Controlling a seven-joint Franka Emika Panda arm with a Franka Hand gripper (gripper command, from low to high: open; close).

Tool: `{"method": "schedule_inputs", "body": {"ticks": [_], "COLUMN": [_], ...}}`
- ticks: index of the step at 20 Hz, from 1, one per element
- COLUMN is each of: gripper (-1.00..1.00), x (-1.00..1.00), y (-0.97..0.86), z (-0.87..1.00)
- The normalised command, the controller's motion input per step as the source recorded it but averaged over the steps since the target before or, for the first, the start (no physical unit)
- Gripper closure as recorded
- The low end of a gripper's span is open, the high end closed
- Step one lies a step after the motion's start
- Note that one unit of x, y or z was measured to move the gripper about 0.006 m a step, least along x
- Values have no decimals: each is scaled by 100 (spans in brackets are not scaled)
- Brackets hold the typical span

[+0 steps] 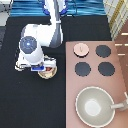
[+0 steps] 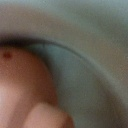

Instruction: Take the lid off the pot, put the pot on the plate, and use the tool to push the pot to the front of the table.

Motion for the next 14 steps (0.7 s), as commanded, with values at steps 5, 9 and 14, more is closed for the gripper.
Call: {"method": "schedule_inputs", "body": {"ticks": [5,9,14], "gripper": [100,-100,-100], "x": [-38,15,-6], "y": [-15,7,1], "z": [-30,6,41]}}
